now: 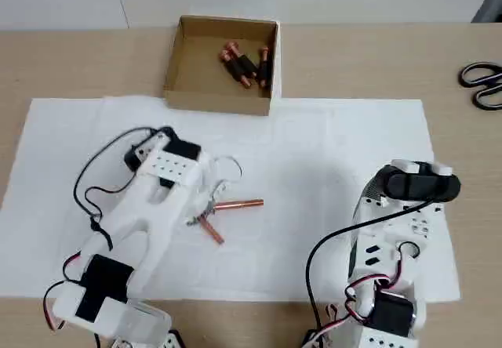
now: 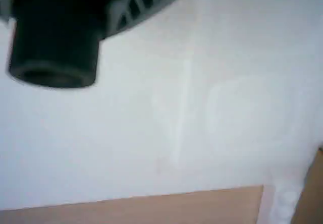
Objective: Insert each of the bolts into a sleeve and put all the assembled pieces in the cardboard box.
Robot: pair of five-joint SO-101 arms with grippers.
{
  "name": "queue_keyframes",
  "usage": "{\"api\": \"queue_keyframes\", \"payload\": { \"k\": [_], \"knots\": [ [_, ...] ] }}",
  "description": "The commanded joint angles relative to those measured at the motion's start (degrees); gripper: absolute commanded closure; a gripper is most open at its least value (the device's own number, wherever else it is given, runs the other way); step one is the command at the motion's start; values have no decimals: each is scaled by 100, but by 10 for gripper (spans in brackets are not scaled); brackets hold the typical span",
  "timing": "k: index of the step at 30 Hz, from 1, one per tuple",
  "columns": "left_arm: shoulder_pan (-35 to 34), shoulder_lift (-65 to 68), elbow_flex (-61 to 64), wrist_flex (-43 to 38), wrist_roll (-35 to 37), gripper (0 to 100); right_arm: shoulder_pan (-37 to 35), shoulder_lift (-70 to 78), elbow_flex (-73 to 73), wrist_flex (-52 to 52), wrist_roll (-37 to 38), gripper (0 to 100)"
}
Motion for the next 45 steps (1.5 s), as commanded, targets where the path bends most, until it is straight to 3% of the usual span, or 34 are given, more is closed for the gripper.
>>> {"api": "queue_keyframes", "payload": {
  "k": [1,7,12,19,26,30,34,38,45],
  "knots": [
    [-9,-79,-1226,730,9,994,-48,-101,-79,-119,-9,991],
    [-9,-79,-3073,1653,-9,994,-1156,-101,-53,-312,-9,993],
    [-9,-79,-4356,1855,-527,994,-2396,-92,-18,-1437,-9,993],
    [176,-633,-5103,2066,-1996,994,-2484,-92,1037,-3037,299,994],
    [1046,-1908,-5086,1670,-2954,994,-2862,-92,1037,-3231,1064,994],
    [1099,-2251,-4664,633,-3666,994,-3064,-92,1037,-3240,1055,994],
    [1116,-2523,-3468,-800,-4035,994,-3116,-92,1037,-3231,1046,994],
    [1108,-2910,-1789,-2567,-4053,994,-3116,-92,1037,-3213,949,994],
    [1196,-3710,664,-6251,-4651,994,-3116,-92,1037,-3196,-35,994]
  ]
}}
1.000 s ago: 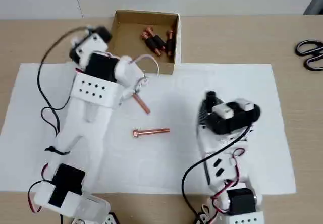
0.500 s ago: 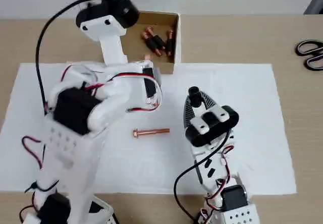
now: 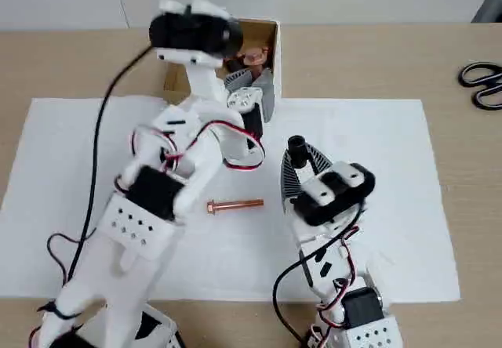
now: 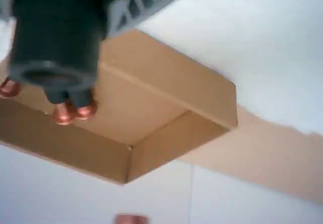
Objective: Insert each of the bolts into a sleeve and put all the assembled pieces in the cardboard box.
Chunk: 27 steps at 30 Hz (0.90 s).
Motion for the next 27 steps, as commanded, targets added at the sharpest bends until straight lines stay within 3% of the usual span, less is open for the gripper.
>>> {"api": "queue_keyframes", "payload": {
  "k": [1,11,21,27],
  "knots": [
    [88,-633,892,-1908,-237,994,-31,-84,26,-101,-229,994],
    [1152,-2119,2026,-2127,-246,994,-31,-84,26,-145,-211,994],
    [1160,-2462,2431,-2119,-255,994,-31,-84,26,-787,-149,994],
    [1160,-2426,2440,-2136,-756,994,-40,-92,26,-831,615,994]
  ]
}}
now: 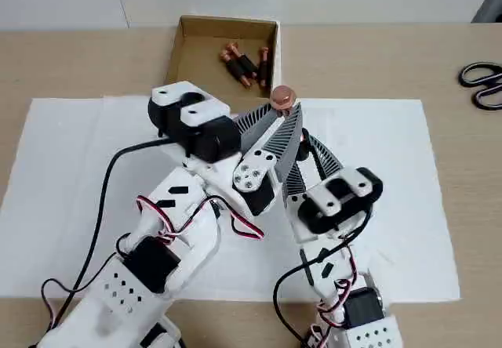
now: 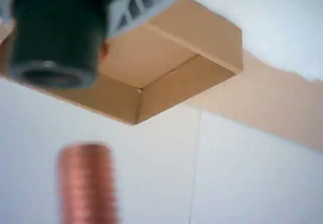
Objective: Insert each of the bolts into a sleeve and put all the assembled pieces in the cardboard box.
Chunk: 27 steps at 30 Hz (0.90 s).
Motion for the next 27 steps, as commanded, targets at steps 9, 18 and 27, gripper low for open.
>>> {"api": "queue_keyframes", "payload": {
  "k": [9,18,27],
  "knots": [
    [35,-149,-13,-185,-334,994,-84,-92,26,-488,281,994],
    [35,-167,-48,-185,-334,994,-409,-84,26,-980,299,994],
    [-185,-167,-13,-167,-721,994,-418,-84,26,-980,299,994]
  ]
}}
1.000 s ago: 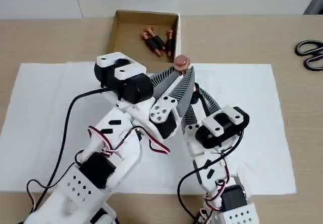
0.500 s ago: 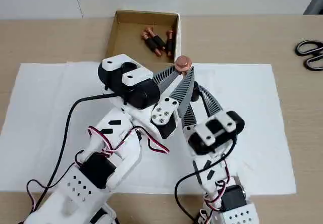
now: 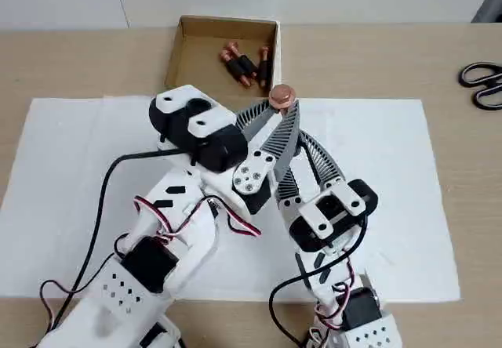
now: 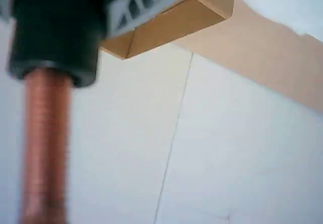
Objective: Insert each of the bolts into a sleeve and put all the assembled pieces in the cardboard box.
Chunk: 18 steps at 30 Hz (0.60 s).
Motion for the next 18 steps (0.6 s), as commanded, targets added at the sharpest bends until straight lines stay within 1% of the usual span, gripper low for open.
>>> {"api": "queue_keyframes", "payload": {
  "k": [1,8,13,15,18],
  "knots": [
    [-97,-132,-22,-105,-141,994,-48,-92,26,-180,44,994],
    [-62,-114,154,-105,-132,994,-66,-92,26,-180,44,994],
    [211,-149,391,-88,-132,994,-66,-92,26,-180,44,994],
    [281,-141,347,53,-132,994,-66,-92,26,-180,44,994],
    [325,-149,198,554,-141,994,-66,-92,26,-180,44,994]
  ]
}}
